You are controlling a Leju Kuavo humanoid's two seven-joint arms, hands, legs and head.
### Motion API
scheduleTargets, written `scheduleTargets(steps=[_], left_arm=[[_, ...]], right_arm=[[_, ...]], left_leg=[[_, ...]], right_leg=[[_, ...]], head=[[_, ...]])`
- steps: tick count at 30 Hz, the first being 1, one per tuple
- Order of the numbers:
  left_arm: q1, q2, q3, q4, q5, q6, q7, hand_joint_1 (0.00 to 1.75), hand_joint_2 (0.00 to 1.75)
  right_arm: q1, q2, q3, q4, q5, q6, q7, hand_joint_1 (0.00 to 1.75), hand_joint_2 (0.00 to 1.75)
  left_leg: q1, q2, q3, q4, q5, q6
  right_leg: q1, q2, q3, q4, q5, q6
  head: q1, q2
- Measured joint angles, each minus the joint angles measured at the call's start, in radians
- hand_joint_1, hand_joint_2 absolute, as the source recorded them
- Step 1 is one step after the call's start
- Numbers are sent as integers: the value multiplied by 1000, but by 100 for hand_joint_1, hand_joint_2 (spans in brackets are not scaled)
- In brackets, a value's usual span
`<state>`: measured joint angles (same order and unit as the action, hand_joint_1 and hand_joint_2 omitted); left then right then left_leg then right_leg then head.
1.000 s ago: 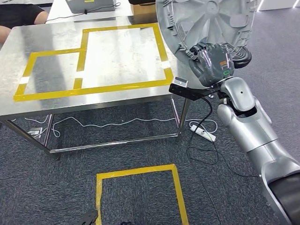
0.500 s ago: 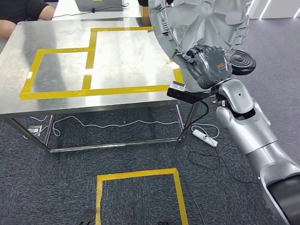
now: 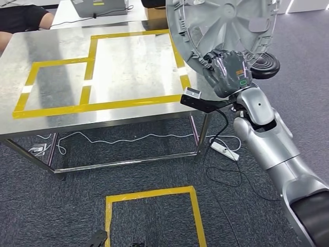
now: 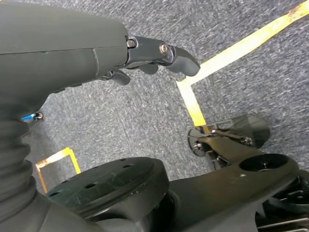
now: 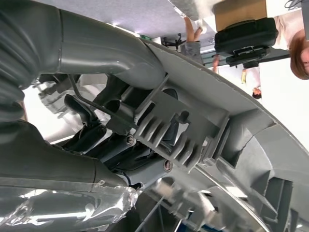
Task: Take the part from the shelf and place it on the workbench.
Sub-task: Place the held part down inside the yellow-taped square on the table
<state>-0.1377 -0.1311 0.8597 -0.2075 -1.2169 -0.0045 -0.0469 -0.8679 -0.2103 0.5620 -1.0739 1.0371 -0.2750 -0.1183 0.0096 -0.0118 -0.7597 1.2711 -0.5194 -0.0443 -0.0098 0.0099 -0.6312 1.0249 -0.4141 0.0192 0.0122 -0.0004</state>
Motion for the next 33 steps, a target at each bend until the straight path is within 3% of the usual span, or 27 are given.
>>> scheduleTargets(steps=[2,4,6,9,12,13,14,15,16,18,19,20,23,25,28,29,30,31,33], left_arm=[[0,2,0,0,0,0,0,0,175],[-1,3,0,0,0,1,0,0,175],[-1,3,0,0,-1,1,0,0,175],[-2,5,0,0,-1,2,0,0,175],[-3,4,0,0,-1,2,0,0,175],[-2,4,0,0,-1,2,0,0,175],[-1,4,0,0,-1,2,0,0,175],[0,4,0,0,-1,2,0,0,175],[0,4,0,0,-1,2,0,0,175],[-1,3,0,0,-2,2,0,0,175],[-2,3,0,0,-2,2,0,0,175],[-3,4,0,0,-2,2,0,0,175],[-4,3,0,0,-2,2,0,0,175],[-6,3,0,0,-2,2,0,0,175],[-5,3,0,0,-2,3,0,0,175],[-4,3,0,0,-2,3,0,0,175],[-4,3,0,0,-2,3,0,0,175],[-3,3,0,0,-2,3,0,0,175],[-3,3,0,0,-2,3,0,0,175]], right_arm=[[0,0,0,0,0,0,0,175,175],[-2,0,-1,0,0,0,0,175,175],[-5,0,-1,0,1,-1,0,175,175],[-5,0,-3,0,2,-1,0,175,175],[-4,0,-2,0,2,-1,-3,175,175],[-3,0,-2,0,3,-1,-3,175,175],[-1,0,-1,0,3,-1,-3,175,175],[0,0,-1,1,3,-1,-3,175,175],[0,0,-1,1,3,-1,-3,175,175],[-3,0,-2,1,2,-1,-3,175,175],[-6,0,-2,1,2,-1,-3,175,175],[-8,0,-1,1,2,-1,-3,175,175],[-10,0,-2,1,3,-1,-4,175,175],[-11,0,-2,1,1,0,-3,175,175],[-6,0,-1,1,0,0,-2,175,175],[-3,0,-1,2,0,0,-2,175,175],[0,0,0,2,0,0,-3,175,175],[2,0,0,2,0,0,-3,175,175],[2,0,0,2,0,0,-3,175,175]], left_leg=[[0,1,44,-114,84,5],[0,1,93,-224,127,13],[-2,0,110,-257,121,24],[1,0,115,-260,116,43],[3,0,123,-262,110,55],[3,0,126,-262,107,56],[3,-1,130,-261,103,57],[3,-2,136,-261,99,55],[4,-3,144,-261,93,53],[2,-5,157,-260,82,45],[1,-5,159,-259,78,40],[-1,-6,160,-259,76,35],[0,-4,159,-259,71,18],[0,-1,139,-216,44,6],[1,1,37,-31,-32,-4],[0,1,9,10,-36,-4],[0,1,-2,16,-19,-3],[0,1,6,-16,17,0],[-1,1,54,-141,102,9]], right_leg=[[0,1,12,0,-8,5],[4,2,18,3,-18,14],[8,3,19,3,-23,23],[6,1,11,24,-43,37],[5,-1,-75,197,-121,45],[5,-1,-109,257,-138,46],[5,-1,-131,287,-136,47],[4,-1,-135,280,-114,47],[4,-2,-121,233,-73,47],[3,-4,-65,95,6,46],[3,-4,-41,44,23,43],[5,-4,-28,17,25,39],[6,-1,-21,7,12,21],[1,-1,-16,3,10,10],[1,-1,-12,2,5,0],[1,0,-9,2,2,-1],[1,1,-6,2,0,-1],[1,2,-2,2,-3,0],[3,4,7,3,-11,6]], head=[[0,0],[0,0],[1,0],[4,0],[11,0],[12,0],[13,0],[13,0],[13,0],[13,0],[13,0],[12,0],[8,0],[5,0],[1,0],[0,0],[0,0],[1,0],[0,0]])
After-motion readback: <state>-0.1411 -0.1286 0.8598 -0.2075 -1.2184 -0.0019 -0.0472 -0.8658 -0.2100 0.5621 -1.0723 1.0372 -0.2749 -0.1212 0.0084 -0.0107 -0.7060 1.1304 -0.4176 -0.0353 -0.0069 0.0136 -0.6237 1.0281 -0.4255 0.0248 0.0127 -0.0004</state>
